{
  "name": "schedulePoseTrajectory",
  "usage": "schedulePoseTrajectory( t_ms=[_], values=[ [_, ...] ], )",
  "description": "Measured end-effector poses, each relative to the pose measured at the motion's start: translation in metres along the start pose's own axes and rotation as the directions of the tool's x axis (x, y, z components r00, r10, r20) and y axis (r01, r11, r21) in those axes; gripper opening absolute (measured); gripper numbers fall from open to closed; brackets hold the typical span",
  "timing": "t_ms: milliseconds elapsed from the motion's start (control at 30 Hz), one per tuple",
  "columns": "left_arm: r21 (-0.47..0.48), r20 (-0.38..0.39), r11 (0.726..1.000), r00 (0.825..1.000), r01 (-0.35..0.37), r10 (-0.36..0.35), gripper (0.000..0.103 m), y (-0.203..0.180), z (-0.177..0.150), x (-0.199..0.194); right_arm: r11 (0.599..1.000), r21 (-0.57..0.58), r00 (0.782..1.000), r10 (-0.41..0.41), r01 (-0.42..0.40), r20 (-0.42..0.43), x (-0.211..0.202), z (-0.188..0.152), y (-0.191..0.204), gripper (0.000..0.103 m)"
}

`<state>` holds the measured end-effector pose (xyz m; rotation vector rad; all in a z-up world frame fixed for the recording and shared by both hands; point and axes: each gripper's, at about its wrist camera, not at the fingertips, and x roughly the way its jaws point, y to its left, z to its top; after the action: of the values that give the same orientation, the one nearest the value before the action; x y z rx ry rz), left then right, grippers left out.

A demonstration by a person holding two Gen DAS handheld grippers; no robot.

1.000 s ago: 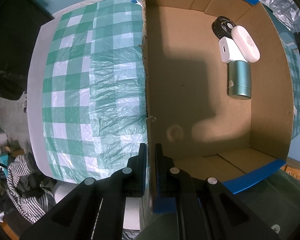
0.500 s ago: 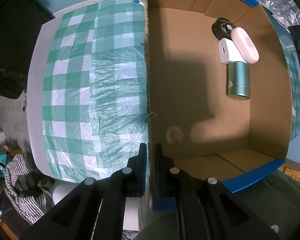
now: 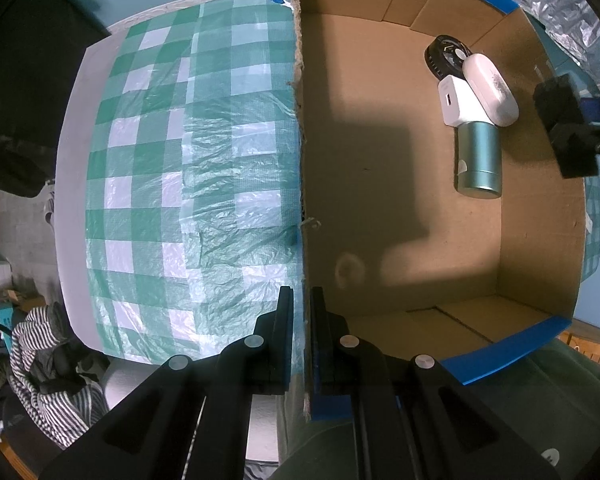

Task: Organize rigid objects
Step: 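Carry the grey charger into the box and open the right gripper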

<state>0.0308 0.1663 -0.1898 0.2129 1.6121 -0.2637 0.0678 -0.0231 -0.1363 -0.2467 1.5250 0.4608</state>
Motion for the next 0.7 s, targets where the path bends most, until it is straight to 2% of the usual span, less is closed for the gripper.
schedulePoseTrajectory(
  t_ms=[167,367,533,700],
  values=[
    [0.003,-0.005,1.000,1.000,-0.004,0.004,0.007,0.000,-0.001,0.001,0.999,-0.042,0.999,-0.035,0.034,-0.036,0.014,-0.002,0.007,0.040],
    [0.003,-0.004,1.000,1.000,-0.004,0.004,0.007,0.001,-0.004,0.002,0.999,-0.038,0.998,-0.038,0.036,-0.055,0.022,-0.003,0.006,0.040],
    [0.007,-0.005,1.000,1.000,-0.007,0.007,0.008,0.001,-0.004,0.003,0.999,-0.028,0.999,-0.045,0.044,-0.028,0.015,-0.001,0.006,0.040],
    [0.012,-0.006,1.000,1.000,-0.005,0.005,0.008,-0.001,-0.003,0.003,0.999,0.027,0.999,-0.044,0.044,0.012,0.001,0.001,-0.006,0.040]
  ],
)
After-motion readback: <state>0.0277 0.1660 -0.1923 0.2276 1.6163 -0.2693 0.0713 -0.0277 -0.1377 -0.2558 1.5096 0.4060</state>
